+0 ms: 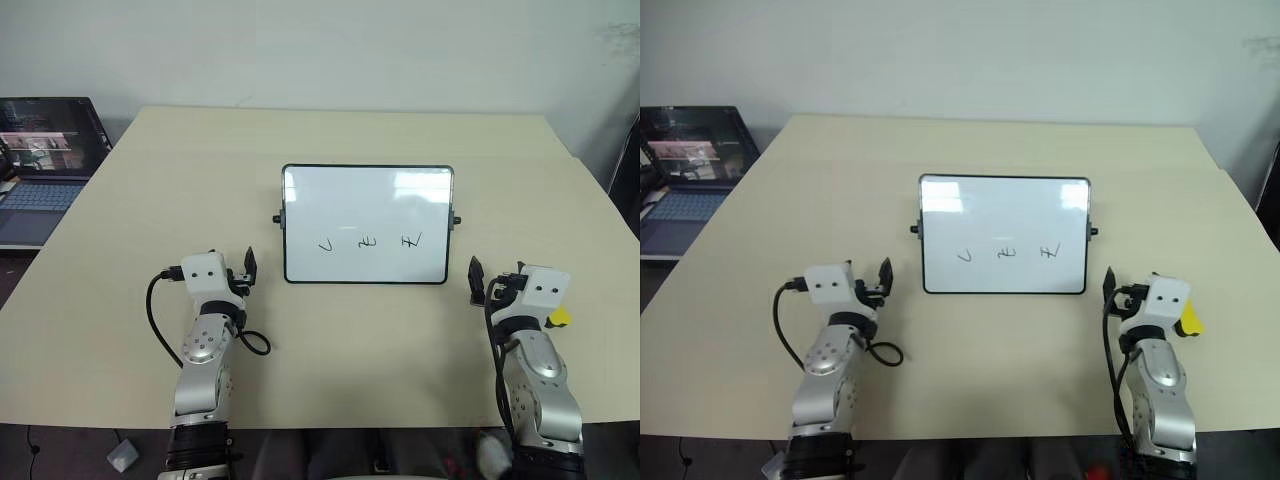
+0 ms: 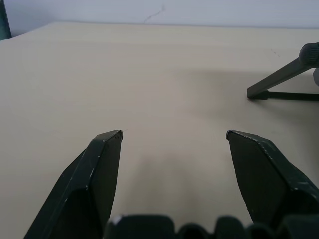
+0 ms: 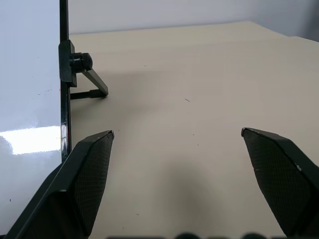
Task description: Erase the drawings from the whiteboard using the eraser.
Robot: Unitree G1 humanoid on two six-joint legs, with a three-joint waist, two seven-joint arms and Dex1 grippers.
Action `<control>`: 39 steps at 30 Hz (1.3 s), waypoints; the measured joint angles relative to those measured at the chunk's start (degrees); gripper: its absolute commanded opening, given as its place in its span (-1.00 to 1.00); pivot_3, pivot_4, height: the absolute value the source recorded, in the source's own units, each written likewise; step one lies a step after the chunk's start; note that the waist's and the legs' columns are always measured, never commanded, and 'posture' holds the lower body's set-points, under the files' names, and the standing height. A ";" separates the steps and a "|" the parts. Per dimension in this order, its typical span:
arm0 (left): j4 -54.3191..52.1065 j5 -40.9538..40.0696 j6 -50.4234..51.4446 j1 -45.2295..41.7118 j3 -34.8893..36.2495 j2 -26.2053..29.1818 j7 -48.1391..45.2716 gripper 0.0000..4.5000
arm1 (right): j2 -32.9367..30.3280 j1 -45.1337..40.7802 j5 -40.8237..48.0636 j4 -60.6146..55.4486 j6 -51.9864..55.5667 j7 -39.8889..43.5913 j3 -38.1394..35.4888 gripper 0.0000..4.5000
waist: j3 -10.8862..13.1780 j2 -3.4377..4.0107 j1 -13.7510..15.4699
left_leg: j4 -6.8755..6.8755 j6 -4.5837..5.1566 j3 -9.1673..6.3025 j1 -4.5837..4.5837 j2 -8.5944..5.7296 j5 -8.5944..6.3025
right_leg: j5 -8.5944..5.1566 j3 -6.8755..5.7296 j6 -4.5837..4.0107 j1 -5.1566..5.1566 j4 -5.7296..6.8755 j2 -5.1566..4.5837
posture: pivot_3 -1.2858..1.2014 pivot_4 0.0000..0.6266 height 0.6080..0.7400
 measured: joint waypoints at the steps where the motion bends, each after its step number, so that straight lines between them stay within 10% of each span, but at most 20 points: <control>1: -0.01 0.05 0.16 0.00 -0.02 0.00 0.02 0.61 | 0.00 0.00 0.00 0.00 0.00 0.00 0.00 0.99 | 0.00 0.00 0.00 | 0.00 0.00 0.00 0.00 0.00 0.00 | 0.00 0.00 0.00 0.00 0.00 0.00 | 0.03 -0.52 1.00; 34: -0.05 -0.10 1.76 -1.14 0.15 0.29 -0.10 0.61 | 0.10 -1.61 1.88 0.01 0.06 -0.10 -1.33 0.99 | 0.00 0.00 0.00 | 0.00 0.00 0.00 0.00 0.00 0.00 | 0.00 0.00 0.00 0.00 0.00 0.00 | 0.03 -0.52 1.00; 39: -0.48 -4.46 3.82 -1.54 2.89 6.76 -6.06 0.61 | -0.77 -1.96 2.16 -0.01 0.86 0.32 -1.31 0.99 | 0.01 0.01 -0.15 | -0.03 0.00 0.00 0.02 0.06 0.00 | -0.01 -0.04 -0.01 -0.01 0.01 0.03 | 0.03 -0.52 1.00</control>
